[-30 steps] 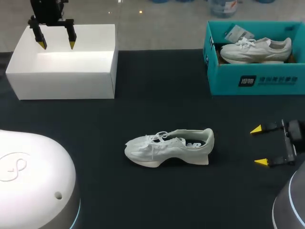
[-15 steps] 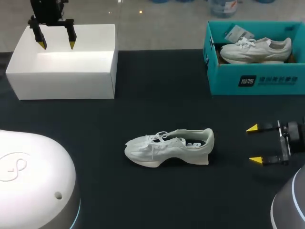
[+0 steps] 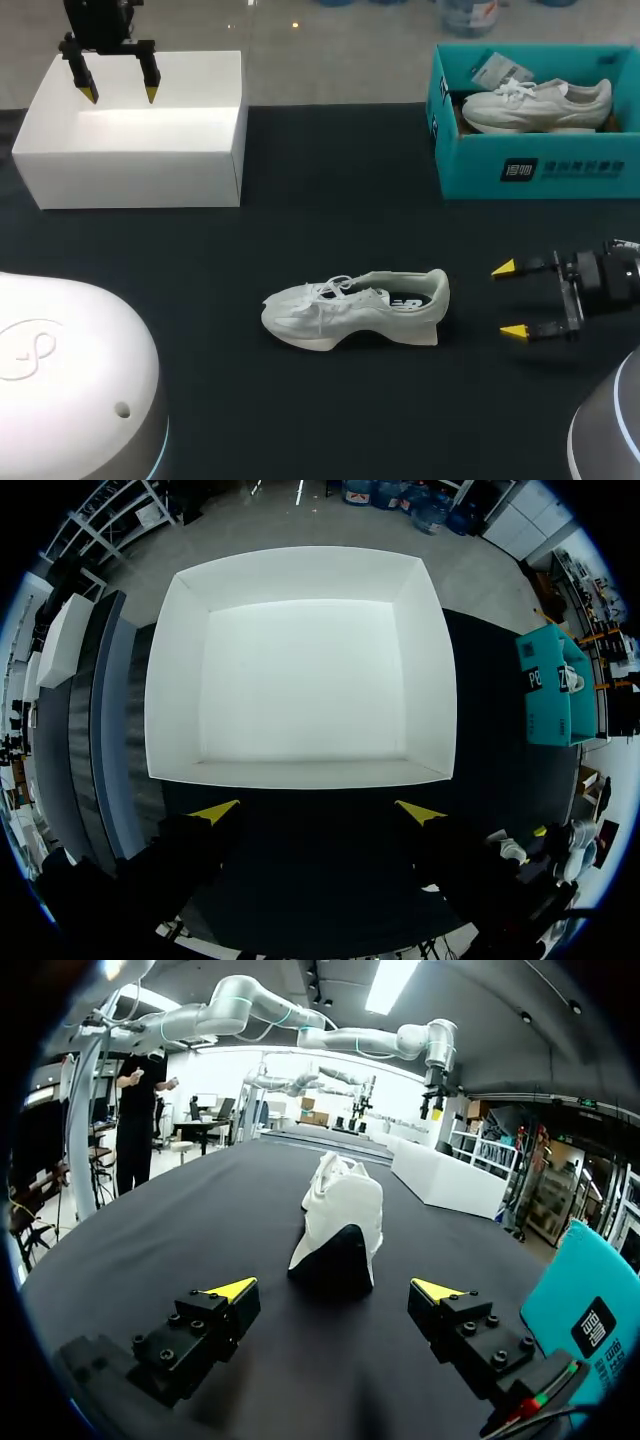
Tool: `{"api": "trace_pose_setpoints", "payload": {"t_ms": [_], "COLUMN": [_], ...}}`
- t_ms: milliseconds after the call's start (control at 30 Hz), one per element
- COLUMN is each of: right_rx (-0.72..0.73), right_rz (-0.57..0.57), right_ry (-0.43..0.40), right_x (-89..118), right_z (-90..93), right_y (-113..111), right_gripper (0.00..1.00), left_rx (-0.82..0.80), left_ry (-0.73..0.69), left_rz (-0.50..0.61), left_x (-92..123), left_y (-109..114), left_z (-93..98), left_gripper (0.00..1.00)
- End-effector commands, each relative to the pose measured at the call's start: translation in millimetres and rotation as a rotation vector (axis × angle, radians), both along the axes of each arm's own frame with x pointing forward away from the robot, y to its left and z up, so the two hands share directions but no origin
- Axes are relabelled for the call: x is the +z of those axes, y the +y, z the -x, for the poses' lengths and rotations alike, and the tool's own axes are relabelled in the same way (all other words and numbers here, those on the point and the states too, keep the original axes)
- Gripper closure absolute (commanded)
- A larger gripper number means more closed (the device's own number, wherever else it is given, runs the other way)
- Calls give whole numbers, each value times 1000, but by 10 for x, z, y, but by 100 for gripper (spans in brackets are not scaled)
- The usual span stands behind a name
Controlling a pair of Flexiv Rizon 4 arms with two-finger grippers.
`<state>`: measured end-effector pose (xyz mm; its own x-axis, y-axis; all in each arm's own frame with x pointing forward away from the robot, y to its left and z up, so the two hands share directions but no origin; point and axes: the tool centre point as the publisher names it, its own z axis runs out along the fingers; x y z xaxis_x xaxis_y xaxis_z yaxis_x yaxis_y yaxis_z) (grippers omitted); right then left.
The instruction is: Take the shoe out of the shoebox, open the shoe tongue, remove and reinsert the insole, then place the shoe into the shoebox
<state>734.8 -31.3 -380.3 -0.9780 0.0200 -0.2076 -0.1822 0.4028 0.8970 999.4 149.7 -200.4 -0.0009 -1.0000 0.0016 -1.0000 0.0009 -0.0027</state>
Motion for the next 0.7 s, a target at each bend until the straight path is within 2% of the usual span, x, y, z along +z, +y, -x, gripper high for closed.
{"api": "trace_pose_setpoints", "payload": {"t_ms": [33,333,700], "right_rx": [9,21,23], "right_rz": [-3,-24,-19], "right_ry": [9,22,42], "right_x": [-90,-103,-63], "right_z": [-81,-106,-75], "right_y": [137,371,546], "right_gripper": [0,0,0], "left_rx": [0,0,0], "left_ry": [2,2,2], "left_rz": [0,0,0], "left_x": [3,3,3], "left_y": [1,1,1], "left_z": [-5,-5,-5], "left_gripper": [0,0,0]}}
